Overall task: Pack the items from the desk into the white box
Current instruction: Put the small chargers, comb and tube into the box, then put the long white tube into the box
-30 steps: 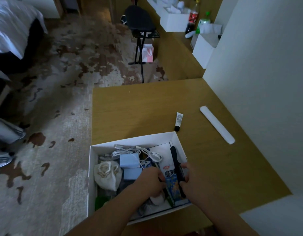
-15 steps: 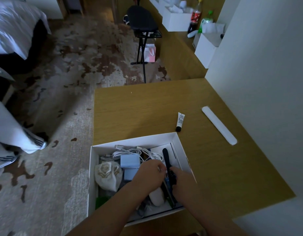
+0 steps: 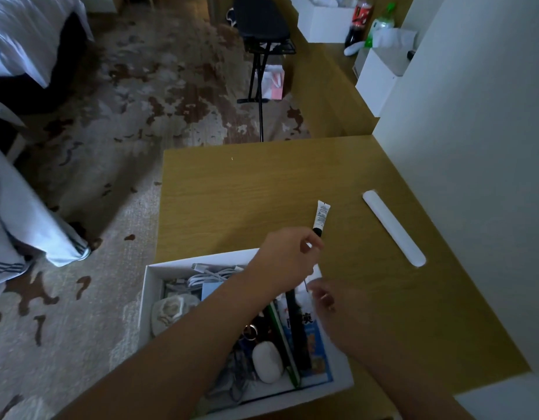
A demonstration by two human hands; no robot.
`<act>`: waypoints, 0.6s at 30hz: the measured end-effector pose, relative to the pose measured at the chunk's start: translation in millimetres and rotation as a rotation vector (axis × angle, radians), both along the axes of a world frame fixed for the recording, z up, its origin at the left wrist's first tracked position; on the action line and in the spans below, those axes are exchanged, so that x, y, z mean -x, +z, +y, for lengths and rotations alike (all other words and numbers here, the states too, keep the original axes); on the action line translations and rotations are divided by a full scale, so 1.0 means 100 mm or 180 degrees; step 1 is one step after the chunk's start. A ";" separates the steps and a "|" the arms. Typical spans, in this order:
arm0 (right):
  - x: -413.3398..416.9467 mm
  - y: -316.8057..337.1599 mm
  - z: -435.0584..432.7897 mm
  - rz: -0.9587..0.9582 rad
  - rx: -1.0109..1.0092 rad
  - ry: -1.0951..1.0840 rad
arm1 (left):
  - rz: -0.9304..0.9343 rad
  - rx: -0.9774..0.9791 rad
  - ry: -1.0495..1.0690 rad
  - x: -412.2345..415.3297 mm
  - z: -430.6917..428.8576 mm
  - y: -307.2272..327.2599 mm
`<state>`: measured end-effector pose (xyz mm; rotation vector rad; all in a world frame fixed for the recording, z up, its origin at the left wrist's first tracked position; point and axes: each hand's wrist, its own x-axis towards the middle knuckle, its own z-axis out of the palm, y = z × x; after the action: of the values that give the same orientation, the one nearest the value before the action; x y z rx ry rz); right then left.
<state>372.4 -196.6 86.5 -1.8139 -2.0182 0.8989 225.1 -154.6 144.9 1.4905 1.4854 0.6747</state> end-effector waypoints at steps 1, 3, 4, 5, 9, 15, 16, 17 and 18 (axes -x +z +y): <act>-0.09 0.06 0.10 0.0080 -0.0040 -0.0181 | 0.0032 -0.0008 0.0068 -0.02 0.10 0.00; -0.31 0.12 0.32 0.0175 -0.0045 -0.0499 | 0.0142 0.0015 0.0192 -0.06 0.30 -0.03; -0.43 0.13 0.42 0.0157 0.0003 -0.0642 | 0.0206 0.0059 0.0230 -0.10 0.41 -0.07; -0.54 0.12 0.51 0.0145 0.0074 -0.0804 | 0.0285 0.0113 0.0253 -0.14 0.52 -0.13; -0.91 -0.06 0.79 0.0064 0.0227 -0.1310 | 0.0882 0.0476 0.0265 -0.33 0.97 -0.48; -1.49 -0.57 1.35 -0.0561 0.0326 -0.1442 | 0.1597 0.0852 0.0021 -0.69 1.67 -1.02; -1.57 -0.68 1.44 -0.0632 0.0215 -0.1474 | 0.1678 0.0860 0.0033 -0.76 1.79 -1.11; -1.63 -0.79 1.53 -0.0570 0.0143 -0.1562 | 0.1693 0.0917 0.0049 -0.82 1.89 -1.21; -1.69 -0.90 1.60 -0.0449 0.0145 -0.1678 | 0.1705 0.1037 0.0066 -0.88 1.98 -1.31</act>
<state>541.3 -36.5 -3.0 -2.3264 -1.4685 0.6735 313.0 43.5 14.0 1.4595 1.9038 0.0232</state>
